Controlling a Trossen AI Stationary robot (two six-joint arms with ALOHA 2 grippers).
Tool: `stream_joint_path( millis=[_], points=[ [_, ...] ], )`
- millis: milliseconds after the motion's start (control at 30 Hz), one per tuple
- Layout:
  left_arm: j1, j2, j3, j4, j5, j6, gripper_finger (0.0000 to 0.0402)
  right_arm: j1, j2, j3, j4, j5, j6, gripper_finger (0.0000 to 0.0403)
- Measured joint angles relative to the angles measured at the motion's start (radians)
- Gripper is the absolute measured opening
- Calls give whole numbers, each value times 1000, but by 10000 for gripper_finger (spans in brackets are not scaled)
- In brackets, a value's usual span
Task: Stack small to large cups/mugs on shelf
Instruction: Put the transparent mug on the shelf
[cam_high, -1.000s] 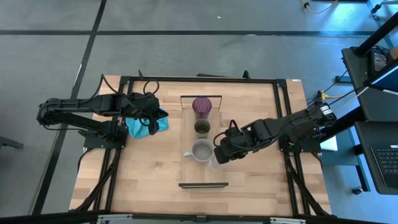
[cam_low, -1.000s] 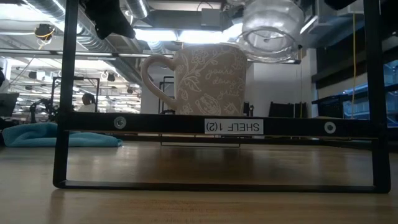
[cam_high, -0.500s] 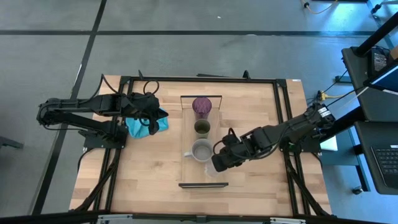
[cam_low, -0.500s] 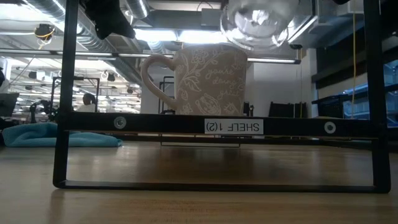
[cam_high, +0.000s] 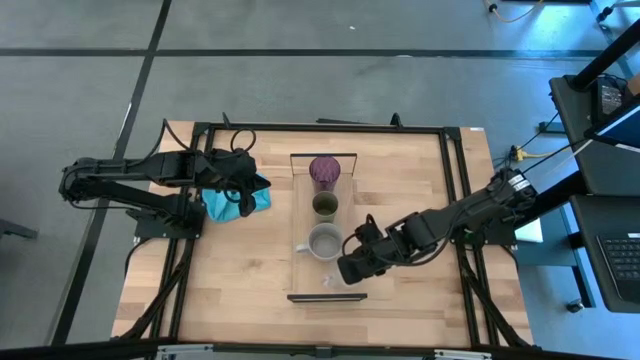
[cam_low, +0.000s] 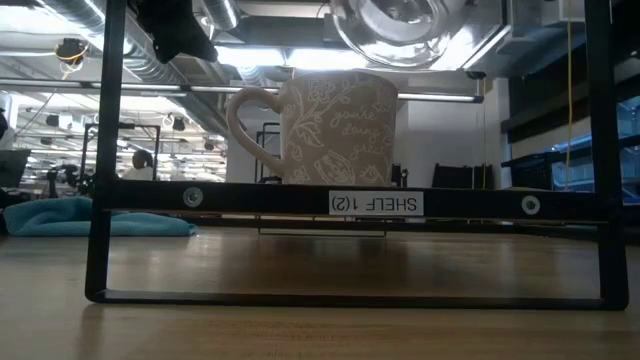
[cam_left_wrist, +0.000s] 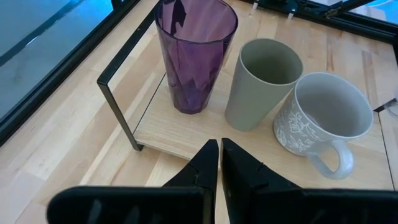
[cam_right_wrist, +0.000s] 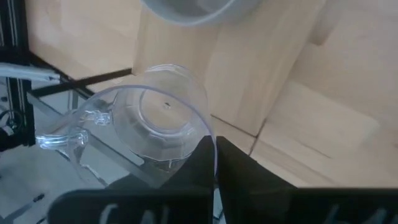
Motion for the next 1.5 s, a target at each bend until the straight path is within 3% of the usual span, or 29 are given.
stream_joint_path(
  millis=[200, 667, 1067, 1200, 1333, 1500],
  points=[
    [0, 0, 0, -1, 0, 0, 14, -4, 40, 35, 24, -3, -26, 10],
    [0, 0, 0, -1, 0, 2, 14, -45, 186, 243, -109, -40, -138, 10],
    [-1, 0, 0, -2, 1, 0, 14, -48, 247, 256, -122, -66, -138, 10],
    [-3, 0, 0, 2, 76, -10, 14, -54, 258, 256, -117, -63, -139, 10],
    [-58, 0, 0, 3, 118, -37, 14, -66, 259, 256, -119, -55, -151, 10],
    [-203, 0, 0, 61, 106, -99, 14, -75, 259, 256, -118, -47, -169, 10]
  ],
)
